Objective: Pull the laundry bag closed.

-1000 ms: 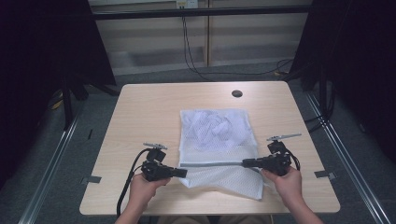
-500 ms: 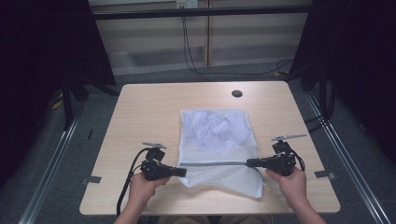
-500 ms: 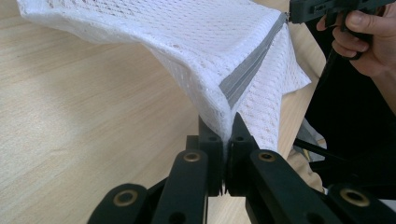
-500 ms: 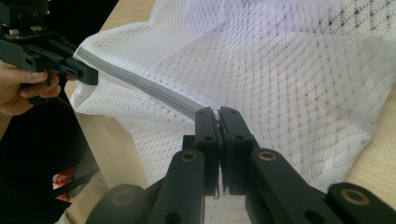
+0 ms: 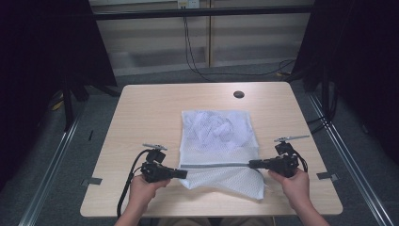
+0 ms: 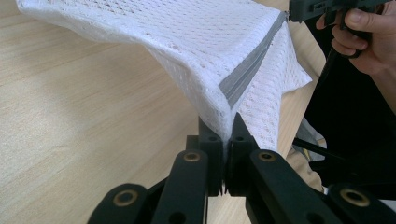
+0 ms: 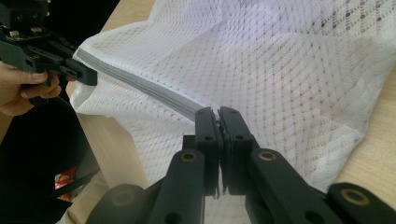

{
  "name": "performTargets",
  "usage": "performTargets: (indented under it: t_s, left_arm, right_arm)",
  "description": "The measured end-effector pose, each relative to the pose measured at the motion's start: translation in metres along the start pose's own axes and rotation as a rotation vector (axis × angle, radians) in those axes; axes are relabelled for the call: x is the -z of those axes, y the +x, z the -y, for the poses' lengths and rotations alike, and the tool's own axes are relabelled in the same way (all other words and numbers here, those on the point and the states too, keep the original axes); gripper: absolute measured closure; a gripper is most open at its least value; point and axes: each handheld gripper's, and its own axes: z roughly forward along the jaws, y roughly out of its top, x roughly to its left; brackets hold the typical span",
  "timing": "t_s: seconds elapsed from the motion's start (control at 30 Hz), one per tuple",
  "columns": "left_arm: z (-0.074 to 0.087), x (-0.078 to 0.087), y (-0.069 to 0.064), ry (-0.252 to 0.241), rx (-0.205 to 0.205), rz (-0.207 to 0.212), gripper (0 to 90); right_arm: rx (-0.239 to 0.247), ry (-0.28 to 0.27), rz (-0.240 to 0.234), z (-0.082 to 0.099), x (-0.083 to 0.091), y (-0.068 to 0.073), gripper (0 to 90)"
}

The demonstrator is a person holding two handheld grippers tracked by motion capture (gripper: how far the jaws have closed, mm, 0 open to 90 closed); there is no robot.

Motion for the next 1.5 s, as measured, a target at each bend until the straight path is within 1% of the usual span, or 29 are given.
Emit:
performTargets:
  t_s: [0.03, 0.1, 0.17, 0.2, 0.27, 0.37, 0.43, 0.5, 0.53, 0.7, 0.77, 0.87, 1.0, 1.07, 1.13, 1.23, 1.37, 1.4, 1.5]
  left_arm:
    - [0.000, 0.001, 0.001, 0.002, -0.002, 0.002, 88.4]
    - [0.000, 0.001, 0.002, -0.004, 0.007, 0.004, 88.4]
    - [0.000, 0.001, 0.001, -0.003, 0.007, 0.012, 88.4]
    - [0.000, 0.001, 0.000, -0.002, 0.006, 0.009, 88.4]
    - [0.000, 0.001, 0.001, -0.002, 0.006, 0.013, 88.4]
    - [0.000, 0.001, 0.001, -0.001, 0.003, 0.006, 88.4]
    - [0.001, 0.002, 0.002, -0.005, 0.001, -0.007, 88.4]
    - [0.001, 0.002, 0.002, -0.006, 0.008, 0.001, 88.4]
    - [0.001, 0.002, 0.002, -0.006, 0.004, -0.008, 88.4]
    - [0.001, 0.002, 0.002, -0.002, 0.006, 0.000, 88.3]
    - [0.001, 0.002, 0.002, -0.002, 0.004, -0.004, 88.4]
    - [0.001, 0.002, 0.000, -0.003, 0.015, 0.008, 88.4]
    - [0.001, 0.002, 0.001, -0.002, 0.010, 0.000, 88.3]
    - [0.001, 0.002, 0.001, -0.004, 0.014, 0.001, 88.4]
    - [0.002, 0.001, 0.000, -0.002, 0.025, 0.006, 88.4]
    - [0.002, 0.002, 0.001, 0.000, 0.014, 0.003, 88.4]
    - [0.002, 0.002, 0.001, 0.006, 0.008, 0.008, 88.4]
    - [0.002, 0.002, 0.001, 0.004, 0.007, 0.001, 88.4]
    - [0.002, 0.003, 0.001, -0.003, 0.020, -0.001, 88.4]
  right_arm:
    - [-0.002, 0.002, 0.001, 0.000, 0.001, 0.000, 86.7]
    - [-0.007, 0.002, 0.005, 0.001, 0.003, -0.002, 86.8]
    - [-0.014, 0.000, 0.000, 0.001, 0.004, -0.002, 86.7]
    - [-0.005, -0.002, 0.006, 0.001, 0.004, -0.002, 86.8]
    - [-0.006, -0.001, 0.005, 0.001, 0.004, -0.002, 86.8]
    - [-0.010, -0.001, 0.006, 0.002, 0.005, -0.002, 86.7]
    - [-0.010, -0.001, 0.009, 0.002, 0.007, -0.003, 86.8]
    - [-0.012, -0.002, 0.016, 0.003, 0.009, -0.004, 86.8]
    - [-0.013, -0.007, 0.019, 0.003, 0.011, -0.005, 86.8]
    - [-0.017, -0.006, 0.032, 0.006, 0.017, -0.008, 86.8]
    - [-0.015, -0.008, 0.030, 0.006, 0.017, -0.008, 86.7]
    - [-0.015, -0.008, 0.031, 0.006, 0.017, -0.008, 86.7]
    - [-0.019, -0.016, 0.042, 0.007, 0.020, -0.010, 86.7]
    - [-0.029, -0.027, 0.037, 0.007, 0.022, -0.012, 86.7]
    - [-0.024, -0.025, 0.043, 0.006, 0.022, -0.012, 86.7]
    - [-0.025, -0.022, 0.042, 0.007, 0.022, -0.012, 86.7]
    - [-0.025, -0.023, 0.042, 0.007, 0.022, -0.012, 86.8]
    - [-0.023, -0.025, 0.046, 0.007, 0.023, -0.012, 86.7]
    - [-0.025, -0.028, 0.066, 0.007, 0.025, -0.013, 86.8]
